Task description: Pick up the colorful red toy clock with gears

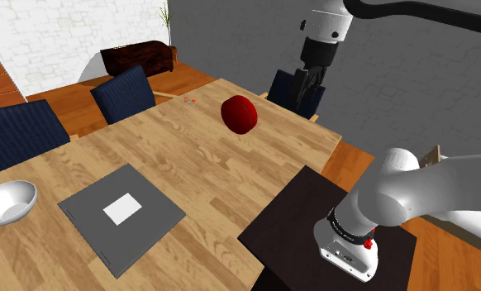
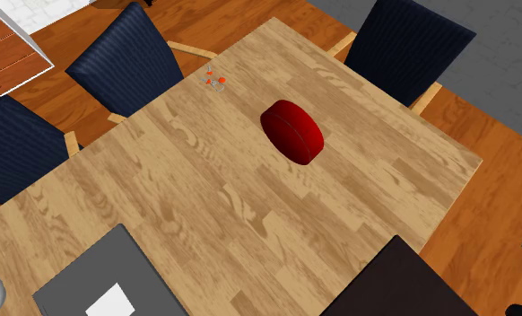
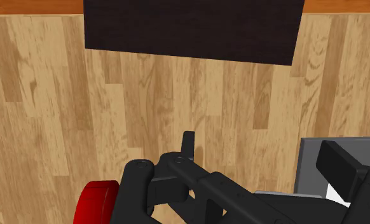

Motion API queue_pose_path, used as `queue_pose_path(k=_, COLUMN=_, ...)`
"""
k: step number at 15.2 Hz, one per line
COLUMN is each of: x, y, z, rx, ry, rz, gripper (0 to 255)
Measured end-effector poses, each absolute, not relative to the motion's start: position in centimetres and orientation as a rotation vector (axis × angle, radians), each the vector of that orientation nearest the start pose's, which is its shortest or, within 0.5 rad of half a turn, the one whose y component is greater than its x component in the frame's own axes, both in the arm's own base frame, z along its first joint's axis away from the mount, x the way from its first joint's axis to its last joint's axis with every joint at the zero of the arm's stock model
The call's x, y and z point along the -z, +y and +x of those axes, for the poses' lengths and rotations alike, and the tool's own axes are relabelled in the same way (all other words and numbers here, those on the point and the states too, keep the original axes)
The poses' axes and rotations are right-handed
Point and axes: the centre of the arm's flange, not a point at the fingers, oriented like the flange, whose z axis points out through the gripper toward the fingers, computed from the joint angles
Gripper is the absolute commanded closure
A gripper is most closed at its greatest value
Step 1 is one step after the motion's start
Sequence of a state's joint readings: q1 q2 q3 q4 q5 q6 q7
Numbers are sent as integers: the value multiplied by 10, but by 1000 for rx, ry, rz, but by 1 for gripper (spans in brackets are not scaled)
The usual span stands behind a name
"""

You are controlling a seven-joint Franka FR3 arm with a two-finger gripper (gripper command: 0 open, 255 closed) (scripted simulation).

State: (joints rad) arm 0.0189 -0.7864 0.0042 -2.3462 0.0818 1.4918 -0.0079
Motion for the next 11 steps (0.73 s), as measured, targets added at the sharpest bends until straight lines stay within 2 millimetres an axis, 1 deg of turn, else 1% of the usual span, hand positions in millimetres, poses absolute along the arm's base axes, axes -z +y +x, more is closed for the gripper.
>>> queue_pose_path(k=2, x=-586, y=15, z=302, rx=-104, ry=-51, rz=-3063, gripper=0)
queue_pose_path(k=4, x=-574, y=6, z=317, rx=-102, ry=-51, rz=-3068, gripper=0)
queue_pose_path(k=9, x=-543, y=-20, z=368, rx=-91, ry=-54, rz=-3083, gripper=0)
queue_pose_path(k=11, x=-530, y=-29, z=384, rx=-86, ry=-55, rz=-3090, gripper=0)
